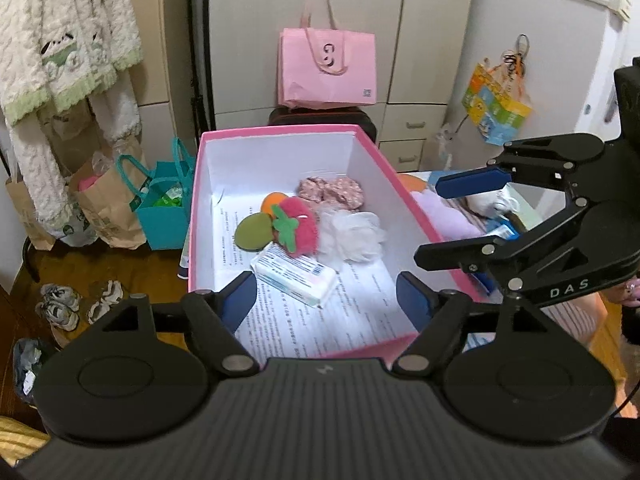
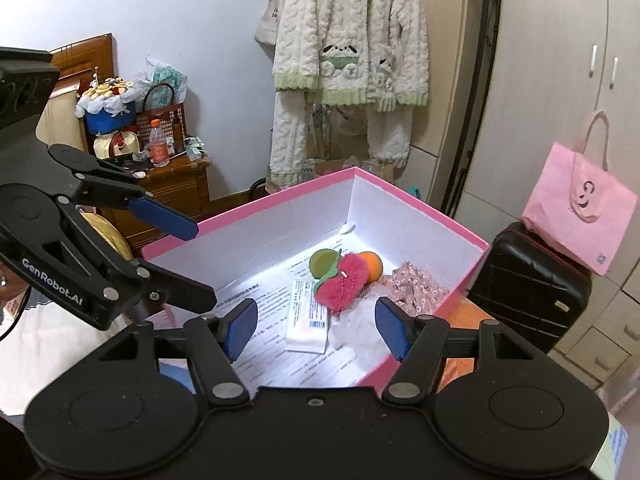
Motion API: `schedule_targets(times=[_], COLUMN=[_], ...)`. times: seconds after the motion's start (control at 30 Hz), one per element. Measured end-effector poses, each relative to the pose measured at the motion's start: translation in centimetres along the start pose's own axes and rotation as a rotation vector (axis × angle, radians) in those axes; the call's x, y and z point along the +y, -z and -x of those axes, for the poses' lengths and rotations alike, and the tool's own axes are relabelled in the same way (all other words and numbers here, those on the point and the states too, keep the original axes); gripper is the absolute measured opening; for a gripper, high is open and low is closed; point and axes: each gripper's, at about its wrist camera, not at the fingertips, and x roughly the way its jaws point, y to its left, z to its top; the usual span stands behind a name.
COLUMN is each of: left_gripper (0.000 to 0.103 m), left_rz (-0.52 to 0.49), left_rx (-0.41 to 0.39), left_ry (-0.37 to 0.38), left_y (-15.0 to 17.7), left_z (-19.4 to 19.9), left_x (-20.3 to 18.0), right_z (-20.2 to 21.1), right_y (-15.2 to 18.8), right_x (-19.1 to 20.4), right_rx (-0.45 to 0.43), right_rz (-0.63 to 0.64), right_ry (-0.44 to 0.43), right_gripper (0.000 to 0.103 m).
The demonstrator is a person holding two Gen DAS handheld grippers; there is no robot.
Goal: Organize soft objects
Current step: 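Move both grippers back to the table toward the blue wipes pack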
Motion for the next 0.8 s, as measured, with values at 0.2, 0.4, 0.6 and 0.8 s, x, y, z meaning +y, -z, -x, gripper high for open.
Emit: schedule_targets(times=[0.2,0.4,0.6,0.8], left_gripper=[0.089,0.095,0.095,0.098], left_rz=[-0.061,-0.099,-0.110,-0.141], left_rx=[-0.036,-0.048,-0.026,-0.020], left_ry=[-0.021,-0.023,0.014,0.041], left_y=[0.6,1.6,3.0,3.6], left_z=[2.8,4.7,5.4,5.8], left_x=[-1.6,-3.0,-4.7,-6.8], right_z=[2.8,5.3,8.2,10.5], right_y=[0.4,1.6,3.3,4.9], right_x=[1.6,2.9,5.1,5.8], right_rx=[0.008,0.023,0.016,0.014], right_rz=[0.004,0.008,0.041,0.039], right_ry=[0.066,0.110,0.134,0.144], right_gripper=[0.074,0.082,0.085,0.091])
